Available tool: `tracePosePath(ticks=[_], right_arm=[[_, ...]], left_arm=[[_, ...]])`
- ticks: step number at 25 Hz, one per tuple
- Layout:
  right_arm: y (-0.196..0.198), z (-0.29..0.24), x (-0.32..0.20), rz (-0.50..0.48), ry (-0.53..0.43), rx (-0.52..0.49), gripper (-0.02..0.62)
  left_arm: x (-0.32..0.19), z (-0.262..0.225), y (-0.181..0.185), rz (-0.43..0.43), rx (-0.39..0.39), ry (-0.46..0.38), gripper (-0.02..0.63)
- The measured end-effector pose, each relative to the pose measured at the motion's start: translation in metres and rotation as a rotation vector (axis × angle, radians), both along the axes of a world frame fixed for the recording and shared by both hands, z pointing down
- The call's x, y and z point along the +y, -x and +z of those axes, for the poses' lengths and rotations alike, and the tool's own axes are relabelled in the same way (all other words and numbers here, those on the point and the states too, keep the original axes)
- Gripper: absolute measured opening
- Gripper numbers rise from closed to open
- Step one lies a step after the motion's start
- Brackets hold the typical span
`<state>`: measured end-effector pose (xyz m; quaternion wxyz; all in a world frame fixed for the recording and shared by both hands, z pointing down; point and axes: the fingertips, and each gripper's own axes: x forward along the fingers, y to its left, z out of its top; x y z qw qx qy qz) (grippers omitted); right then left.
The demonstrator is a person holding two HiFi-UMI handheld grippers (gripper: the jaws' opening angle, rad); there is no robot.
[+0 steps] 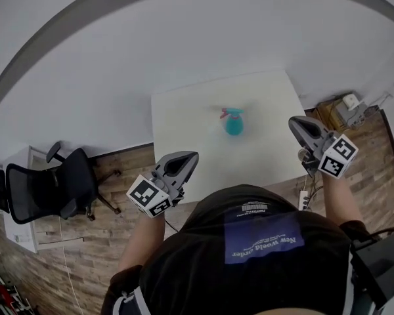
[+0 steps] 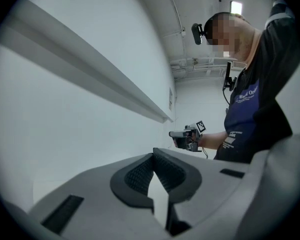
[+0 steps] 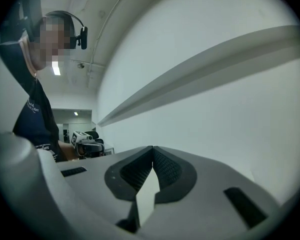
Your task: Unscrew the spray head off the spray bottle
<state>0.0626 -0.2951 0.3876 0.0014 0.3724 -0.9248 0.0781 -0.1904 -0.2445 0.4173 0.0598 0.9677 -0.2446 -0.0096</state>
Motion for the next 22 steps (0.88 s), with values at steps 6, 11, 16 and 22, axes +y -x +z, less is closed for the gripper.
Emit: tracePosePath(ticks=[6, 11, 16, 22], right_arm=[[0.029, 0.007, -0.015, 0.029, 0.050, 0.020, -0.009], [0.030, 0.007, -0.034, -0.016, 0.053, 0.025, -0.009], [0.016, 0.018, -0.062, -0.114, 0.043, 0.036, -0.009], [-0.015, 0.026, -0.089, -0.214, 0.017, 0.045, -0.009]], left_arm=[[-0.028, -0.001, 0.020, 0.076, 0.051, -0.006, 0.003], [-0.050, 0.010, 0.008, 0.047, 0.009, 0.001, 0.003], [-0.076, 0.007, -0.019, -0.018, -0.053, -0.014, 0.003], [-0.101, 0.020, -0.061, -0.102, -0.089, 0.048, 0.003]])
